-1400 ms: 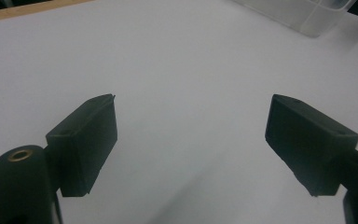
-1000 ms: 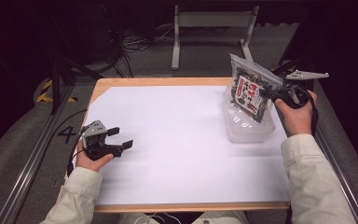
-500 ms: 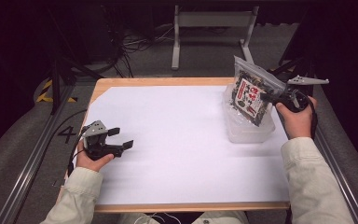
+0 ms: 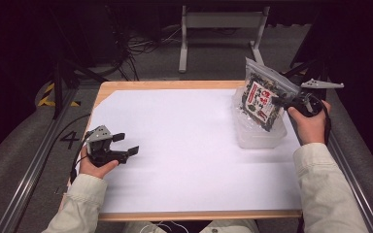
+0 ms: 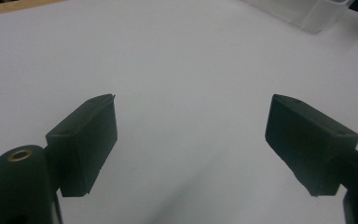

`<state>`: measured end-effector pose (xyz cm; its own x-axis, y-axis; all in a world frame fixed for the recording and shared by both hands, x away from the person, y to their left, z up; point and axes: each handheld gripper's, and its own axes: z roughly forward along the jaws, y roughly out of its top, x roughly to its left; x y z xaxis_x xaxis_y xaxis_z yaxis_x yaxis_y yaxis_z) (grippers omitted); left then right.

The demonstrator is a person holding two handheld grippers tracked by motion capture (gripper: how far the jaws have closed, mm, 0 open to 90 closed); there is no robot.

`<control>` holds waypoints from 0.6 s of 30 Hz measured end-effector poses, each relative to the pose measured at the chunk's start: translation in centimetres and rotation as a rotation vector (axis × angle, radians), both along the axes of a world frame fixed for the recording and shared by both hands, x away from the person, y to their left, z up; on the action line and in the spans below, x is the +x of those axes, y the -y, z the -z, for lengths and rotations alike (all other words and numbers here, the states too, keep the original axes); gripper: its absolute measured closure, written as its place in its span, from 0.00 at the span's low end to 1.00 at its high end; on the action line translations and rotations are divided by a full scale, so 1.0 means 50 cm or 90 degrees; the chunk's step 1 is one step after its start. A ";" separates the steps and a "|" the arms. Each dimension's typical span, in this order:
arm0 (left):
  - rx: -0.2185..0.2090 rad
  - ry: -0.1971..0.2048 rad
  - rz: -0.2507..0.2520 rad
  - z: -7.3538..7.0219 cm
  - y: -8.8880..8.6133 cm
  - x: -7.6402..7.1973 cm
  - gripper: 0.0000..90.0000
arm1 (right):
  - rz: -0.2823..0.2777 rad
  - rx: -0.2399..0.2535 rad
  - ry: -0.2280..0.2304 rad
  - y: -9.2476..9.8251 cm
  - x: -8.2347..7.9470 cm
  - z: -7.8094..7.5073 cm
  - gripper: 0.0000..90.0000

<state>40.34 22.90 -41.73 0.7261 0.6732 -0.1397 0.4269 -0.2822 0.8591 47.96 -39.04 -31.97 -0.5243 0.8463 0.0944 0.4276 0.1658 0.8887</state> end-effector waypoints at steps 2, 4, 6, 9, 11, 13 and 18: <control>0.000 0.000 0.000 0.000 0.000 0.000 0.19 | 0.001 0.003 0.002 0.001 -0.001 -0.001 0.68; 0.000 0.000 0.000 0.000 0.000 0.000 0.19 | 0.002 0.007 0.005 0.003 -0.002 -0.002 0.62; 0.000 0.000 0.000 0.000 0.000 0.000 0.19 | 0.001 0.013 0.007 0.004 -0.003 -0.003 0.61; 0.002 0.003 0.002 0.000 0.000 0.002 0.19 | -0.001 0.023 0.016 0.007 -0.007 -0.007 0.52; 0.003 0.002 0.002 0.001 0.001 0.002 0.19 | -0.007 0.027 0.026 0.007 -0.012 -0.013 0.47; 0.002 0.003 0.002 0.001 0.000 0.002 0.19 | -0.006 0.027 0.035 0.007 -0.017 -0.020 0.45; 0.002 0.002 0.003 0.000 0.001 0.001 0.19 | -0.011 0.031 0.055 0.007 -0.028 -0.039 0.43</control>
<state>40.40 22.87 -41.75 0.7293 0.6707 -0.1353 0.4229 -0.2865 0.8597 46.56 -39.39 -30.04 -0.5472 0.8322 0.0891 0.3462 0.1282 0.9294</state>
